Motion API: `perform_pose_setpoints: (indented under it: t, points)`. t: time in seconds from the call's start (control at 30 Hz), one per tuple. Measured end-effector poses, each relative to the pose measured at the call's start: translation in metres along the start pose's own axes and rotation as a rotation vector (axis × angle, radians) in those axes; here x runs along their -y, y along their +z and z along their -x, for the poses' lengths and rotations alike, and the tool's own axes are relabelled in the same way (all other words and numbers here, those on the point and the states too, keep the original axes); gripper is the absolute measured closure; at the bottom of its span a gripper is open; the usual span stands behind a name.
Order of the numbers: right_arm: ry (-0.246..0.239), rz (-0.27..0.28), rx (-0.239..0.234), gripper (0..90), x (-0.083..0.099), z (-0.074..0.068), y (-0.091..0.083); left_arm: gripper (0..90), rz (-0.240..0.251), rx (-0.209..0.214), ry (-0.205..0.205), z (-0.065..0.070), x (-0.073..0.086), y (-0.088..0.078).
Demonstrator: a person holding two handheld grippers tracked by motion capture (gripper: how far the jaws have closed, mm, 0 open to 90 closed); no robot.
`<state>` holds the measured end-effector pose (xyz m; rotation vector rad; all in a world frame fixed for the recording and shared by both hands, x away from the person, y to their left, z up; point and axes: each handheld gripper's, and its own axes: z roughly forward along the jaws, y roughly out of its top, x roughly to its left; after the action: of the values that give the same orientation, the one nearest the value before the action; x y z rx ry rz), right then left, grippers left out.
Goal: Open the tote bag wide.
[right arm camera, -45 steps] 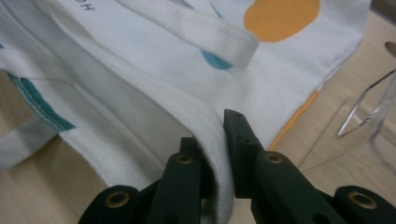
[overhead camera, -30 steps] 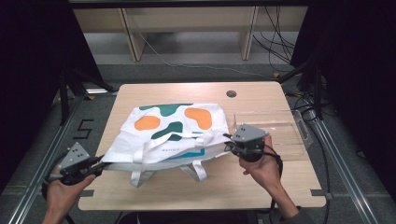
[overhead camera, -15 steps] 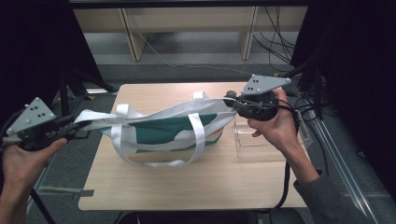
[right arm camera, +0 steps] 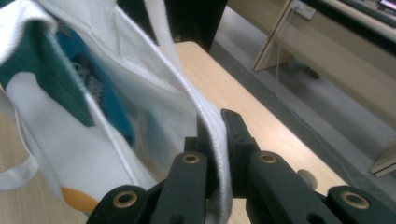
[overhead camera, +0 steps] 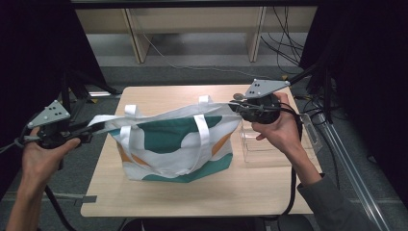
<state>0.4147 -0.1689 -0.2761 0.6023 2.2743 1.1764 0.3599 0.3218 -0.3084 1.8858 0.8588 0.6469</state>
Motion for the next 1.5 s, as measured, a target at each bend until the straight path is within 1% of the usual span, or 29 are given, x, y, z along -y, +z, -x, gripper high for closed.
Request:
perform_pose_setpoints:
  t: [0.13, 0.2, 0.23, 0.27, 0.37, 0.4, 0.47, 0.5, 0.53, 0.57, 0.63, 0.67, 0.77, 0.8, 0.83, 0.87, 0.97, 1.0, 1.03, 1.1, 1.13, 1.2, 1.23, 1.27, 1.3, 1.37, 1.4, 1.47, 1.5]
  points:
    - [0.001, -0.026, 0.001, 87.4, 0.006, 0.001, 0.009, 80.6, -0.040, -0.015, -0.003, -0.001, 0.008, 0.009]
    - [0.026, -0.045, 0.010, 87.3, 0.011, 0.001, 0.018, 80.6, -0.060, -0.012, -0.005, -0.004, 0.013, 0.018]
    - [0.026, -0.045, 0.010, 87.3, 0.011, 0.001, 0.018, 80.5, -0.060, -0.012, -0.005, -0.004, 0.013, 0.018]
    - [0.005, -0.051, 0.010, 87.3, 0.014, 0.003, 0.023, 80.5, -0.068, -0.012, -0.009, -0.005, 0.016, 0.021]
    - [0.021, -0.070, 0.003, 87.3, 0.019, 0.003, 0.028, 80.4, -0.091, -0.014, -0.022, -0.007, 0.024, 0.032]
    - [0.011, -0.074, 0.004, 87.3, 0.021, 0.003, 0.030, 80.4, -0.094, -0.006, -0.016, -0.009, 0.027, 0.035]
    - [0.029, -0.090, 0.013, 87.2, 0.030, 0.003, 0.038, 80.2, -0.107, 0.005, -0.024, -0.012, 0.035, 0.045]
    - [0.029, -0.090, 0.013, 87.2, 0.030, 0.003, 0.038, 80.2, -0.107, 0.005, -0.024, -0.012, 0.035, 0.045]
    - [0.031, -0.094, 0.013, 87.3, 0.033, 0.003, 0.040, 80.2, -0.123, 0.009, 0.001, -0.015, 0.037, 0.048]
    - [0.031, -0.107, 0.013, 87.2, 0.038, 0.002, 0.044, 80.2, -0.114, 0.013, -0.019, -0.015, 0.041, 0.052]
    - [0.048, -0.113, 0.000, 87.2, 0.043, 0.001, 0.046, 80.2, -0.123, 0.020, -0.012, -0.017, 0.046, 0.055]
    - [0.042, -0.103, 0.006, 87.2, 0.046, 0.001, 0.048, 80.2, -0.120, 0.029, -0.056, -0.014, 0.052, 0.059]
    - [0.035, -0.109, 0.008, 87.2, 0.052, 0.000, 0.050, 80.1, -0.135, 0.033, -0.044, -0.014, 0.056, 0.061]
    - [0.063, -0.114, 0.000, 87.2, 0.058, -0.002, 0.053, 80.2, -0.148, 0.038, -0.049, -0.013, 0.060, 0.063]
    - [0.063, -0.114, 0.000, 87.2, 0.058, -0.002, 0.053, 80.1, -0.148, 0.038, -0.049, -0.013, 0.060, 0.063]
    - [0.070, -0.124, -0.008, 87.2, 0.065, -0.003, 0.057, 80.1, -0.146, 0.036, -0.073, -0.010, 0.066, 0.067]
    - [0.063, -0.125, -0.005, 87.2, 0.073, -0.008, 0.061, 80.2, -0.162, 0.042, -0.075, -0.009, 0.072, 0.070]
    - [0.053, -0.133, -0.006, 87.2, 0.075, -0.010, 0.062, 80.2, -0.186, 0.049, -0.062, -0.010, 0.077, 0.073]
    - [0.053, -0.133, -0.006, 87.2, 0.075, -0.010, 0.062, 80.2, -0.186, 0.049, -0.062, -0.010, 0.077, 0.073]
    - [0.033, -0.149, 0.015, 87.2, 0.084, -0.019, 0.066, 80.3, -0.237, 0.050, -0.038, -0.008, 0.084, 0.079]
    - [0.033, -0.149, 0.015, 87.2, 0.084, -0.019, 0.066, 80.3, -0.260, 0.053, -0.019, -0.008, 0.088, 0.082]
    - [0.051, -0.163, 0.016, 87.2, 0.091, -0.026, 0.069, 80.6, -0.303, 0.061, -0.020, -0.007, 0.096, 0.090]
    - [0.040, -0.170, 0.025, 87.2, 0.095, -0.028, 0.071, 80.6, -0.323, 0.058, -0.013, -0.007, 0.100, 0.094]
    - [0.058, -0.188, 0.035, 87.2, 0.100, -0.031, 0.073, 80.5, -0.329, 0.068, -0.029, -0.007, 0.104, 0.097]
    - [0.049, -0.197, 0.028, 87.2, 0.104, -0.033, 0.075, 80.6, -0.337, 0.075, -0.055, -0.005, 0.109, 0.101]
    - [0.065, -0.203, 0.021, 87.1, 0.116, -0.037, 0.080, 80.6, -0.367, 0.081, -0.067, -0.005, 0.117, 0.106]
    - [0.084, -0.216, 0.017, 87.1, 0.121, -0.040, 0.081, 80.6, -0.372, 0.088, -0.050, -0.006, 0.120, 0.109]
    - [0.069, -0.244, 0.015, 87.1, 0.132, -0.046, 0.084, 80.6, -0.405, 0.098, -0.072, -0.002, 0.131, 0.117]
    - [0.069, -0.244, 0.015, 87.1, 0.132, -0.046, 0.084, 80.6, -0.405, 0.098, -0.072, -0.002, 0.131, 0.117]
